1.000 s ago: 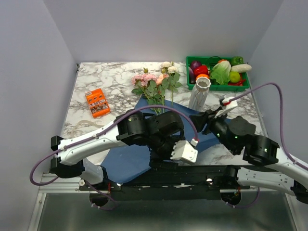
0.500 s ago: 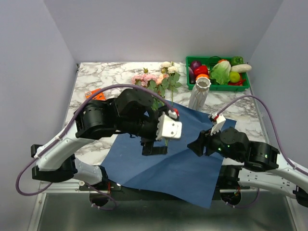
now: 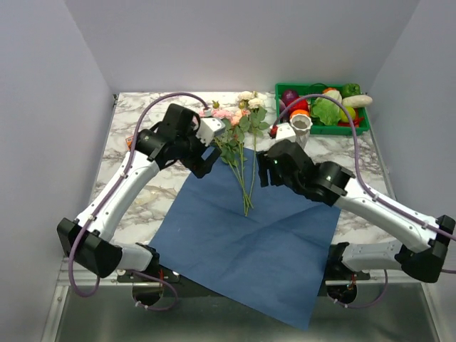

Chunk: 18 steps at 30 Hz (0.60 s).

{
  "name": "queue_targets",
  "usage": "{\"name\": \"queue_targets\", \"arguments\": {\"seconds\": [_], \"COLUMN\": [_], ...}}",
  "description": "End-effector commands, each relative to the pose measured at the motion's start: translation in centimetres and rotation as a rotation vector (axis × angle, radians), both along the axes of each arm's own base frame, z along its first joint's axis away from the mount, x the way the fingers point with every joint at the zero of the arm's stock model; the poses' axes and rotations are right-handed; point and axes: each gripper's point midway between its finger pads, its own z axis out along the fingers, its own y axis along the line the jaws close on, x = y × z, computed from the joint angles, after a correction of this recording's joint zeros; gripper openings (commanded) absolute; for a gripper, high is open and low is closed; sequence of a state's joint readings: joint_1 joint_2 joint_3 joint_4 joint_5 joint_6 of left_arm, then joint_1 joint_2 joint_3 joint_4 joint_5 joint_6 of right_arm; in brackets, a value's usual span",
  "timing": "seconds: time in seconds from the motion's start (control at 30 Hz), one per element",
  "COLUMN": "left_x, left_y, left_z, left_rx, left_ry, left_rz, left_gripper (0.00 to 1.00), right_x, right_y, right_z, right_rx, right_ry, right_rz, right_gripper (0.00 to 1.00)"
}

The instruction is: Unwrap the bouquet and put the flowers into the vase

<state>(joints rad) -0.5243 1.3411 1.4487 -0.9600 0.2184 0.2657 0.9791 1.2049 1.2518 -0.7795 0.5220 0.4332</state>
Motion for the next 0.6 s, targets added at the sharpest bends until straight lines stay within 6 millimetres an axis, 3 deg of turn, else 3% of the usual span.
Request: {"name": "queue_targets", "arguments": {"seconds": [0.0,0.07,0.13,0.17,0.33,0.47,0.57], "left_x": [3.0,4.2,4.7,4.8,3.9,2.7,2.2], "left_y": [4.2,6.7,7.8,8.8,9.7,10.4,10.7], "left_z": [-0.8,-2.8,-4.4,-5.3,-8.2,-10.5,-11.0], "left_rx": [-0.074,-0.08,-0.085,-0.078,-0.086,-0.05,-0.034], "left_ry": [0.0,0.047,0.087,0.11,0.195,0.215,0.221], "left_rz": [0.187,0.274,0.315,0.351,0.384,0.402,0.401], "left_gripper": [0.99,0.99,0.99,0.99,0.99,0.99,0.99], "right_x": [4.9,6.7,7.9,8.7,12.5,14.8,16.0], "right_y": [3.8,5.9,7.2,8.1,9.4,10.0,10.4], "right_z": [-0.2,-2.2,-4.1,-6.0,-10.3,-12.3,-13.6], "right_rx": [0.092,0.058,0.028,0.005,-0.016,-0.026,-0.032], "right_ry": [-0.037,-0.004,0.031,0.062,0.136,0.168,0.186], "right_rz": [0.124,0.159,0.182,0.188,0.152,0.135,0.138], "right_gripper": [0.71,0.66,0.56,0.54,0.41,0.41,0.46]}}
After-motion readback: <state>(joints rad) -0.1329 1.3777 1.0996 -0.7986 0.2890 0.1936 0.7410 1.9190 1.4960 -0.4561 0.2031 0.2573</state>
